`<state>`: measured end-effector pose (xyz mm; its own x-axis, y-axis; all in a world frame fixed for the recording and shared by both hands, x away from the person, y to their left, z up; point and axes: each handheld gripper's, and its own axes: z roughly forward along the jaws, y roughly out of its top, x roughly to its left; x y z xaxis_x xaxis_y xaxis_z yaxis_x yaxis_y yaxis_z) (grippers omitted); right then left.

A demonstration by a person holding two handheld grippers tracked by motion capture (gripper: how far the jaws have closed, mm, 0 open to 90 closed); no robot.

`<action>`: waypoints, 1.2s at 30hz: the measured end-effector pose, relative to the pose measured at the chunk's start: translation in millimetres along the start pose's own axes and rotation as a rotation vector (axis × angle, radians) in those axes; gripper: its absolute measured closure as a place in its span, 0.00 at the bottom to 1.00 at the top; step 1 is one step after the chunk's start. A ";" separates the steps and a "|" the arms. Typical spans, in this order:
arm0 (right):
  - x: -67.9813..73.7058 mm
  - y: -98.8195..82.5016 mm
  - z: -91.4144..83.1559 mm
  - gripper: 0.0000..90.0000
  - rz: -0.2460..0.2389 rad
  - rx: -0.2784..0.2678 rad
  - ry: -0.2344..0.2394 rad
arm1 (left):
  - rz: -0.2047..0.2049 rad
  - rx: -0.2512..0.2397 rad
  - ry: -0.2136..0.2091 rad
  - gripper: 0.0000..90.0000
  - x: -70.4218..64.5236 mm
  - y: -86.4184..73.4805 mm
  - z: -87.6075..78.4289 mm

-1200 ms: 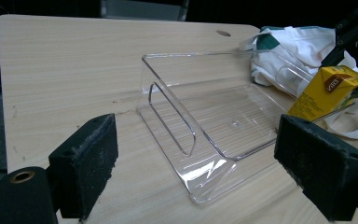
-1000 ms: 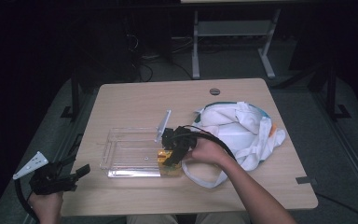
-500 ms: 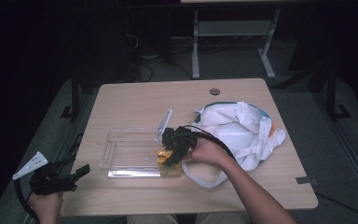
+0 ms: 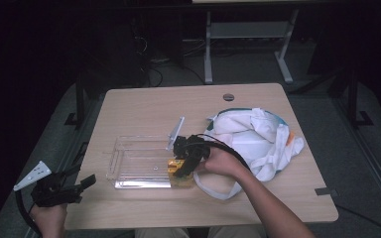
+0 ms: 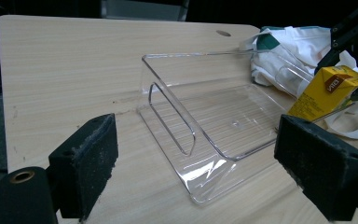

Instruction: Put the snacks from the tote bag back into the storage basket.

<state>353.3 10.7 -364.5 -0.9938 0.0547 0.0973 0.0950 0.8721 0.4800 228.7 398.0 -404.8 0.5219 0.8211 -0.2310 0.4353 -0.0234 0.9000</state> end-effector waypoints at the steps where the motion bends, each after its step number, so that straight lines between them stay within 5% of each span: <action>1: -0.8 -0.5 0.7 0.49 -0.007 -0.003 -0.003 | -0.001 -0.001 0.000 0.14 -0.1 0.0 0.0; 36: -2.4 -6.0 -18.6 0.35 0.037 -0.051 -0.024 | -0.005 -0.003 -0.001 0.14 -0.3 0.0 0.0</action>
<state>356.2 -3.8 -351.4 -0.9905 0.0987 0.0954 0.1342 0.8431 0.5207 228.5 397.8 -404.7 0.5203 0.8209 -0.2353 0.4351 -0.0178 0.9002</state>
